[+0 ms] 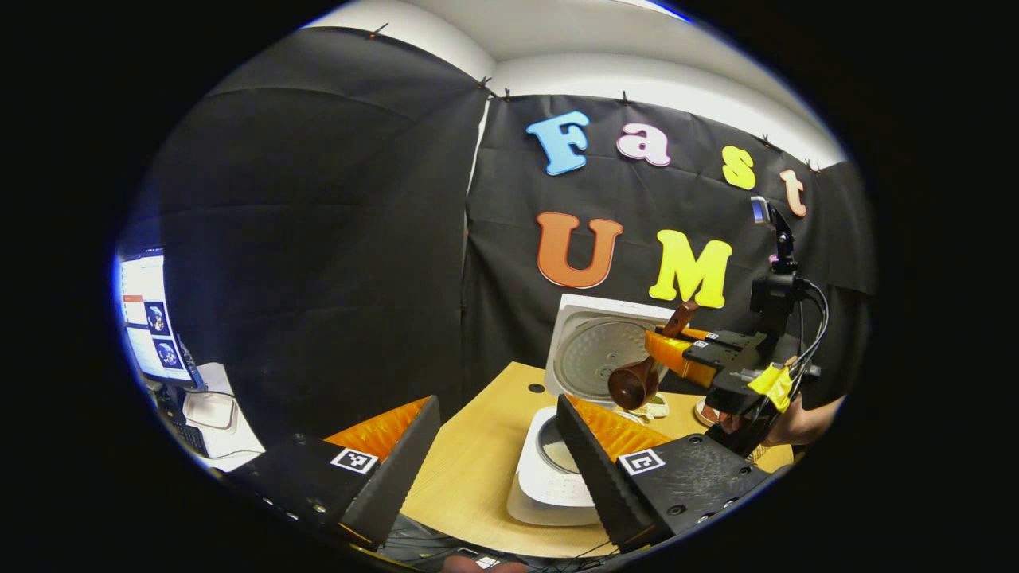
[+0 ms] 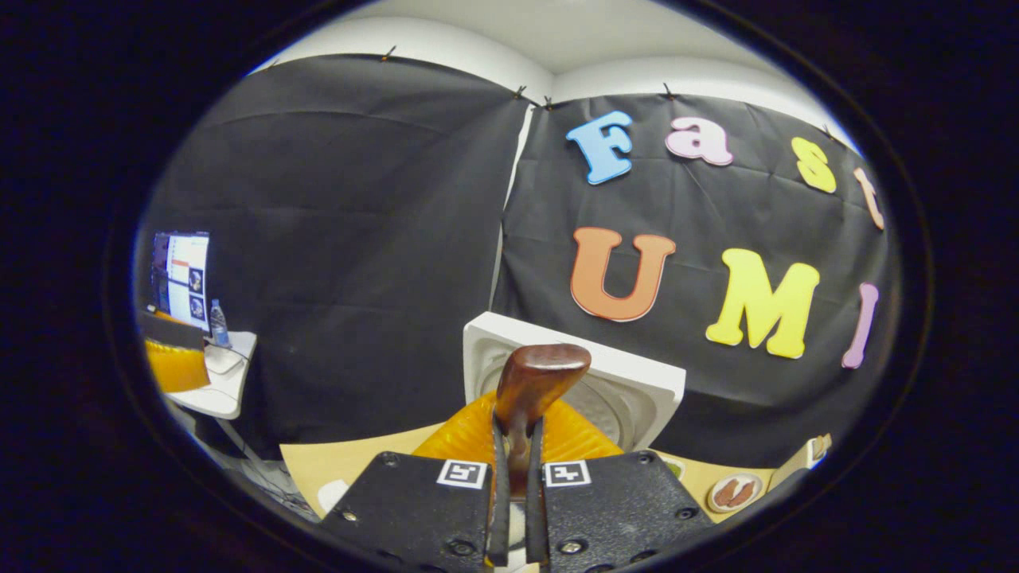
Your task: Close the left gripper, press the button to open the rice cooker; take a wooden spoon from the chopstick holder with the right hand, scoop a spoonful of rice and pour it into the rice cooker, then put the wooden spoon back into the chopstick holder.
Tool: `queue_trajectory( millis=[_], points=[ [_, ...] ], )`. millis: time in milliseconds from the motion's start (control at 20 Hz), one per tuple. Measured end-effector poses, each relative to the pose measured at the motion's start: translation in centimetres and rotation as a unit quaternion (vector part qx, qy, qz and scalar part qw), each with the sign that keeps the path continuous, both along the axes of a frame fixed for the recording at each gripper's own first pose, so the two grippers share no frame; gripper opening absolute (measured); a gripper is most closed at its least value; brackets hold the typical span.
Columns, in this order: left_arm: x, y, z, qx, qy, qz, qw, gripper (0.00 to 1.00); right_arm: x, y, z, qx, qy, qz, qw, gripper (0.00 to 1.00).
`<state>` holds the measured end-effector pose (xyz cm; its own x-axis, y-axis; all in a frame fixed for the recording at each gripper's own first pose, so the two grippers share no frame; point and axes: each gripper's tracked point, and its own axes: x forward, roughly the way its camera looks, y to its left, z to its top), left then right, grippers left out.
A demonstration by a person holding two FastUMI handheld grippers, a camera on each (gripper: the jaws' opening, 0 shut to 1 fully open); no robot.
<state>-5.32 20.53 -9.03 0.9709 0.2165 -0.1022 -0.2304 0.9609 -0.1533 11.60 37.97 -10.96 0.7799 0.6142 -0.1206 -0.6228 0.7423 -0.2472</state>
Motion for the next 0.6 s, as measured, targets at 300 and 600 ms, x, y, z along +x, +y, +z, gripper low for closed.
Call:
queue_trajectory(
  millis=[300,600],
  points=[
    [2.4,-3.8,1.9,0.004,-0.018,-0.034,0.999,0.94,-0.5,-6.2,4.2,0.076,0.036,-0.028,0.996,0.13],
    [4.2,-11.0,2.2,0.025,-0.012,-0.094,0.995,0.94,-0.3,-18.0,7.3,0.125,0.048,-0.101,0.986,0.13]
  ],
)
